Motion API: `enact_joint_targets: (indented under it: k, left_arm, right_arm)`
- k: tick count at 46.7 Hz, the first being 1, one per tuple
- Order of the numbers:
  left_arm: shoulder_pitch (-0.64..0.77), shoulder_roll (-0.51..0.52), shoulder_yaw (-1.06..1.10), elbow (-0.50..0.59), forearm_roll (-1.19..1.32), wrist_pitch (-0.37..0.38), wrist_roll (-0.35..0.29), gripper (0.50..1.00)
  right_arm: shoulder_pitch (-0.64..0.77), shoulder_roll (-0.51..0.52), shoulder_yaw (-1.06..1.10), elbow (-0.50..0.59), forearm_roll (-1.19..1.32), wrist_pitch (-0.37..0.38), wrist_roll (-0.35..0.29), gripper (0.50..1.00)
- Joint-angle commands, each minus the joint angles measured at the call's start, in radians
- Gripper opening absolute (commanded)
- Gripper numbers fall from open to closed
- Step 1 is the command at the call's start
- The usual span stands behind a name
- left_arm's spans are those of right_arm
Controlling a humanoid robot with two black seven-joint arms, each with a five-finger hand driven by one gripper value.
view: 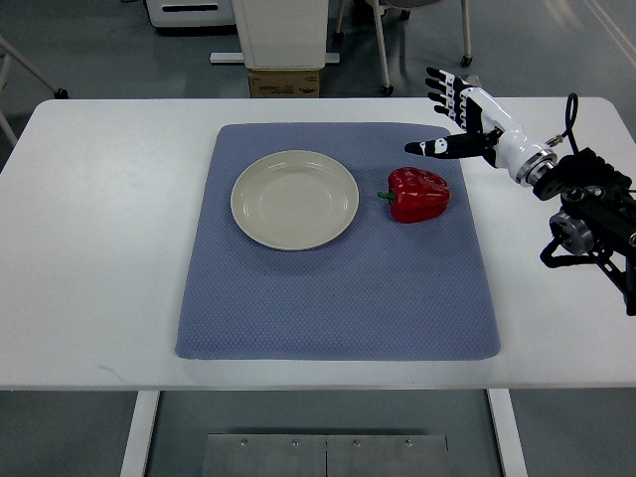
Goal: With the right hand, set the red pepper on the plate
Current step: 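Reach the open right hand forward over the red bell pepper, then close the right hand fingers around the red bell pepper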
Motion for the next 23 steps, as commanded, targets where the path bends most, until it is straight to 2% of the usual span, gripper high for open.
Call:
enact_joint_targets:
  k: [1, 13, 23]
  left_arm:
    - [0.0, 0.0, 0.0, 0.0, 0.0, 0.0, 0.0, 1.0]
    - [0.0, 0.0, 0.0, 0.0, 0.0, 0.0, 0.0, 1.0]
    - [0.0, 0.0, 0.0, 0.0, 0.0, 0.0, 0.0, 1.0]
  right_arm:
    - [0.014, 0.0, -0.04, 0.0, -0.022, 0.0, 0.003, 0.987]
    - [0.092, -0.015, -0.244, -0.001, -0.079, -0.005, 0.05, 0.981]
    - [0.143, -0.02, -0.401, -0.005, -0.079, -0.024, 0.084, 0.947]
